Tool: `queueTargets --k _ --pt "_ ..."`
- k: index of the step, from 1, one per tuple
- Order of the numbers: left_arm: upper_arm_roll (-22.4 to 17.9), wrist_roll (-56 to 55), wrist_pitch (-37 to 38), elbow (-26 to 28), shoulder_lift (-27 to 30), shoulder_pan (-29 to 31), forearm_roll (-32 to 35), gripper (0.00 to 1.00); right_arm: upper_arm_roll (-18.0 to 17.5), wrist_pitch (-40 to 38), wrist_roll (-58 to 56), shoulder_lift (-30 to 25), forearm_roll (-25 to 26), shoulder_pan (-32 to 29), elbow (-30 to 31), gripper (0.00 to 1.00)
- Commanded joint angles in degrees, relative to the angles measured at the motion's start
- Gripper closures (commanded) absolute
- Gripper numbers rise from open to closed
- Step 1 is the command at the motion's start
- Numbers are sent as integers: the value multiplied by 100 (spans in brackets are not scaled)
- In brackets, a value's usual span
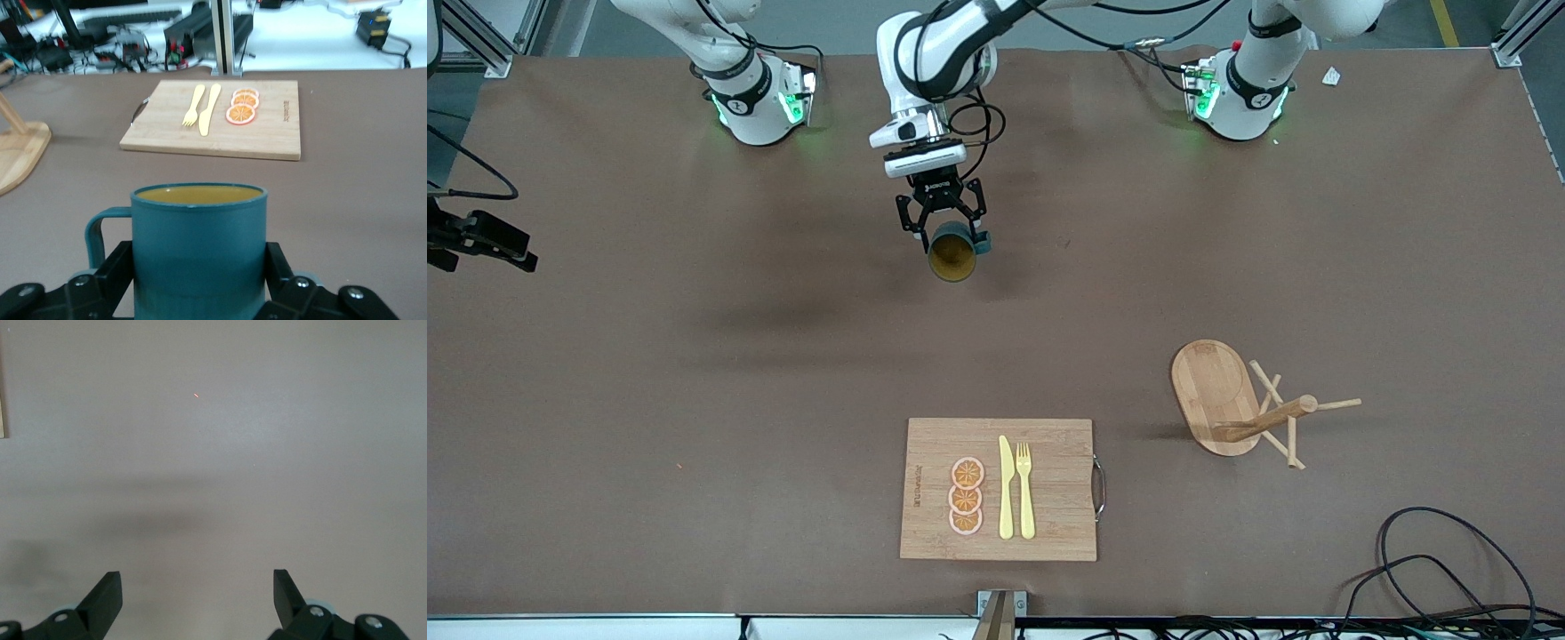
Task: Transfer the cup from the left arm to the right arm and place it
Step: 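Carry the teal mug to mid-table and lower it onto the table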
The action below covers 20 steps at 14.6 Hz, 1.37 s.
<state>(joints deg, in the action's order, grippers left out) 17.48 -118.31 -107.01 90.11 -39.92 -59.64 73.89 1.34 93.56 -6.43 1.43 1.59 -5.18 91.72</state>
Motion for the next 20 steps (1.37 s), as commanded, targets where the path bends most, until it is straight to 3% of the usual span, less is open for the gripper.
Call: queueTargets --k 1,6,9,20 --pt "-43 -603 565 -134 -445 -398 721 51 -29 -48 -131 -90 -27 -79 39 0" --pt "-60 -1615 1436 -135 -1210 -795 1873 51 -20 -57 -131 -99 -27 -79 39 0" --pt "-78 -1817 1858 -178 -1597 -927 2191 51 -29 -48 -139 -90 -27 -88 39 0" --pt "-69 -2942 1903 -178 -1878 -1129 2095 41 -29 -48 -139 -90 -27 -79 39 0"
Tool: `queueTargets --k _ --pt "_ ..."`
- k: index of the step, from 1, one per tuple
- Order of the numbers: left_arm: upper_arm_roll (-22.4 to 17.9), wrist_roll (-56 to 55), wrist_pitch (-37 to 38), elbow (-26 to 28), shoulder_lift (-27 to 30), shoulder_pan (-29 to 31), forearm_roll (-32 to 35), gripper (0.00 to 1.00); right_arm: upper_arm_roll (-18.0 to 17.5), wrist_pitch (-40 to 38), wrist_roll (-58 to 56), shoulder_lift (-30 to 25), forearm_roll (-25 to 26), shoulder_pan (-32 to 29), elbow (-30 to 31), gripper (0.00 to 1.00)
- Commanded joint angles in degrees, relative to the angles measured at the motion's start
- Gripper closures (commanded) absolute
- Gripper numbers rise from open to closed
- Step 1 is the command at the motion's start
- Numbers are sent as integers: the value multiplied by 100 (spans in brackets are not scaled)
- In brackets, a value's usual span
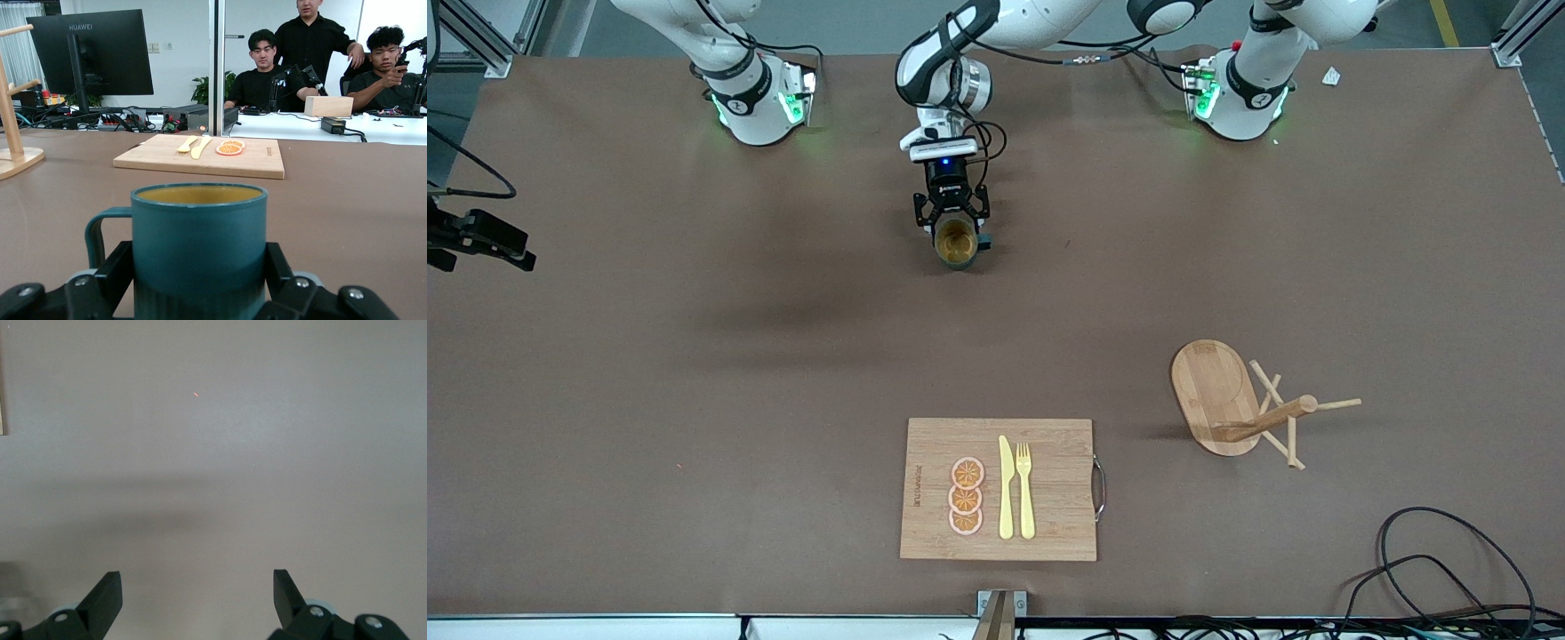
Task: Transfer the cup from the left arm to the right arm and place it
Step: 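Carry the teal mug to mid-table and lower it onto the table, then open the left gripper and raise it while the right gripper approaches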
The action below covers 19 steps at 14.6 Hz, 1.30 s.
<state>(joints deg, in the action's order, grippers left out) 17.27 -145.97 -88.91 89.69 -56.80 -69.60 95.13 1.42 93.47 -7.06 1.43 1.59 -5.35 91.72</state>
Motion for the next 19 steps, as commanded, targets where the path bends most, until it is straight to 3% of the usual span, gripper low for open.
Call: queueTargets --k 1,3,4,5,9,13,19 --pt "-49 -177 128 -136 -217 -133 -29 41 -36 -39 -76 -90 -27 -63 39 0" --pt "-49 -177 155 -136 -270 -133 -47 36 -28 -39 -68 -90 -27 -71 39 0" --pt "-49 -177 155 -136 -279 -133 -64 24 -28 -30 -68 -90 -27 -71 39 0" --pt "-40 -143 164 -144 -253 -133 -73 0 -36 -30 -68 -90 -36 -71 39 0" --pt "-5 225 164 -460 -77 -124 -730 0 -36 -30 -68 -90 -36 -71 56 0" --pt "214 982 129 -1049 63 -80 -1881 0 -28 -48 -68 -90 -36 -63 56 0" --pt "452 939 6 -1138 336 -54 -3060 0 -36 -39 -76 -90 -36 -63 56 0"
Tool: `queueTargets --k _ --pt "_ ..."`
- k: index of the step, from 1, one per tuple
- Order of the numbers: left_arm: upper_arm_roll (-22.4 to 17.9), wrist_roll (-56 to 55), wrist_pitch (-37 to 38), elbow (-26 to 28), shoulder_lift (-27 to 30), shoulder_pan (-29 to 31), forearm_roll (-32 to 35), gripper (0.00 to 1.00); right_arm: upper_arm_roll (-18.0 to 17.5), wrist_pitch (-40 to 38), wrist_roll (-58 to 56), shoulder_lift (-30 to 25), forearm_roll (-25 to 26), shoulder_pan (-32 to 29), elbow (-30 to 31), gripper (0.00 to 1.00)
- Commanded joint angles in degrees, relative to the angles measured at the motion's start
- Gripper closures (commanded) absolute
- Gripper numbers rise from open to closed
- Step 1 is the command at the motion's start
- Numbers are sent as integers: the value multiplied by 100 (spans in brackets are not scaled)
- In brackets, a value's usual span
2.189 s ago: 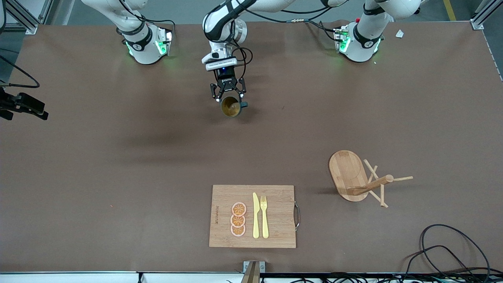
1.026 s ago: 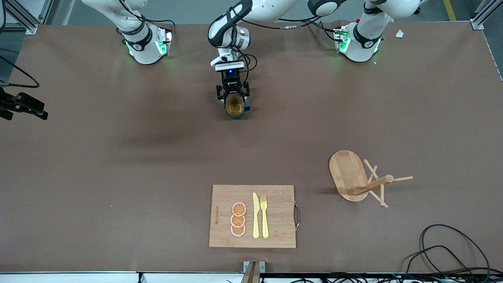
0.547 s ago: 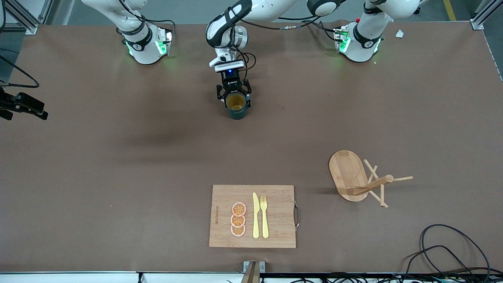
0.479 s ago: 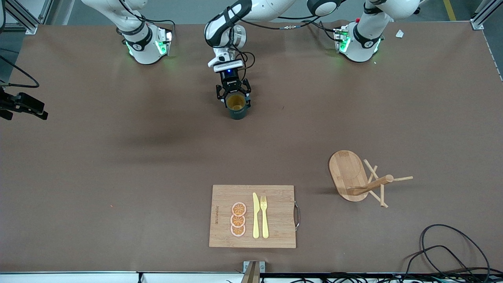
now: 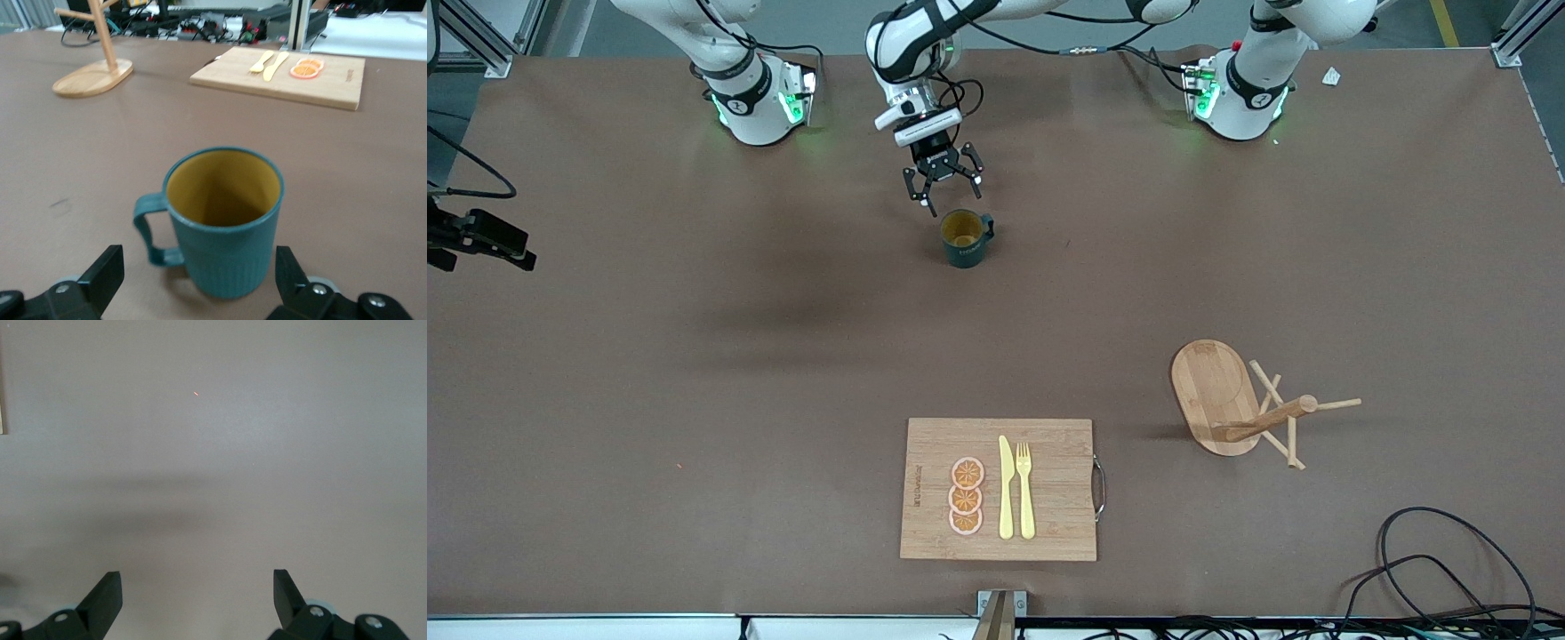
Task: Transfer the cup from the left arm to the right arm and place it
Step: 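Open the left gripper and raise it while the right gripper approaches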
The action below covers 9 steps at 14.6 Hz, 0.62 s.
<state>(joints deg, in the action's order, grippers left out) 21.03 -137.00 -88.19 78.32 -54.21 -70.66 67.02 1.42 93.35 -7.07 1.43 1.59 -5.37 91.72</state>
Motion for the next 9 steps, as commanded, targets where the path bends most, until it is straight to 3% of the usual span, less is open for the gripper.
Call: queueTargets --k 1,6,9 --pt "111 77 -119 -1 156 87 -433 0 -28 -27 -75 -90 -36 -61 56 0" --pt "164 1068 -384 43 1261 720 -1795 0 -36 -27 -75 -90 -36 -52 65 0" --pt "155 2120 -349 87 1964 1080 -2236 0 -36 -36 -57 -99 -45 -35 214 0"
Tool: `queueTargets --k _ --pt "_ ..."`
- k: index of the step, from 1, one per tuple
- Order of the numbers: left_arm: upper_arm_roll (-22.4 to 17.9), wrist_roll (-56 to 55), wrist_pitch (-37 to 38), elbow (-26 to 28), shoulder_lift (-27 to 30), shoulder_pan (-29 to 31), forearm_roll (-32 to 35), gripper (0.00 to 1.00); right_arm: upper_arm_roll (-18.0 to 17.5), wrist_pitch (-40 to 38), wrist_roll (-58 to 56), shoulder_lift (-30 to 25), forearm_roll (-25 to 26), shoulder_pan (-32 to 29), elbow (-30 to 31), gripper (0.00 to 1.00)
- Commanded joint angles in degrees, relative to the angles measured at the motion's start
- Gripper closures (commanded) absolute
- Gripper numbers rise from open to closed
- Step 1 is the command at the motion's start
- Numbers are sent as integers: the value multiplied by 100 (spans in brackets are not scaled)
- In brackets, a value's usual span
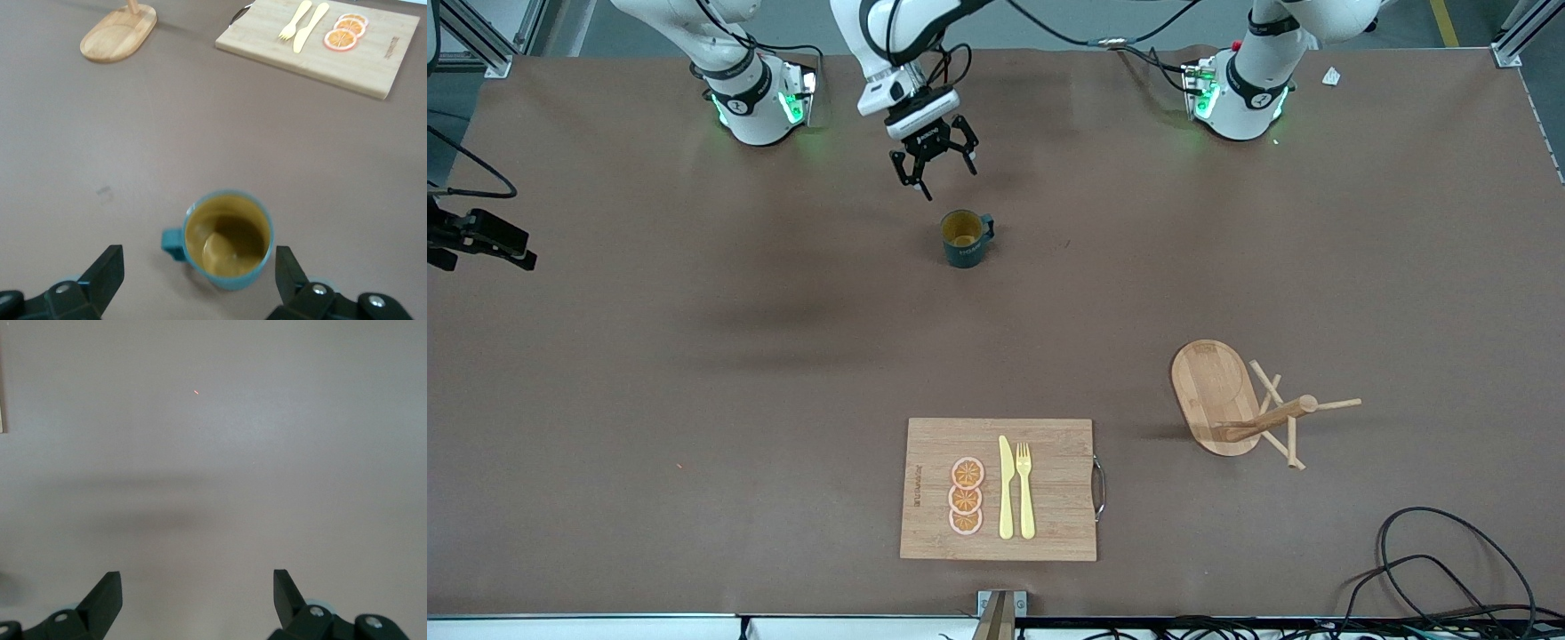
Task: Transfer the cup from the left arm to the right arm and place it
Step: 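Open the left gripper and raise it while the right gripper approaches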
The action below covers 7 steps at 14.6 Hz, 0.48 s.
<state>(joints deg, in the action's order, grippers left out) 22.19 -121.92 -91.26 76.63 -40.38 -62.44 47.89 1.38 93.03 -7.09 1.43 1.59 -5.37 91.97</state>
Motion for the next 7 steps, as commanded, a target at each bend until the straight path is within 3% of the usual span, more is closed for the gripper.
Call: queueTargets --k 1,4,7 --pt "40 1208 -41 238 854 520 -507 0 -41 -4 -47 -108 -45 -17 207 0" --pt "49 2722 -67 220 1462 1346 -1201 0 -76 40 50 -117 -377 35 347 0" --pt "49 3996 -84 220 1831 2163 -1755 0 -76 58 1285 -291 -414 780 688 0"
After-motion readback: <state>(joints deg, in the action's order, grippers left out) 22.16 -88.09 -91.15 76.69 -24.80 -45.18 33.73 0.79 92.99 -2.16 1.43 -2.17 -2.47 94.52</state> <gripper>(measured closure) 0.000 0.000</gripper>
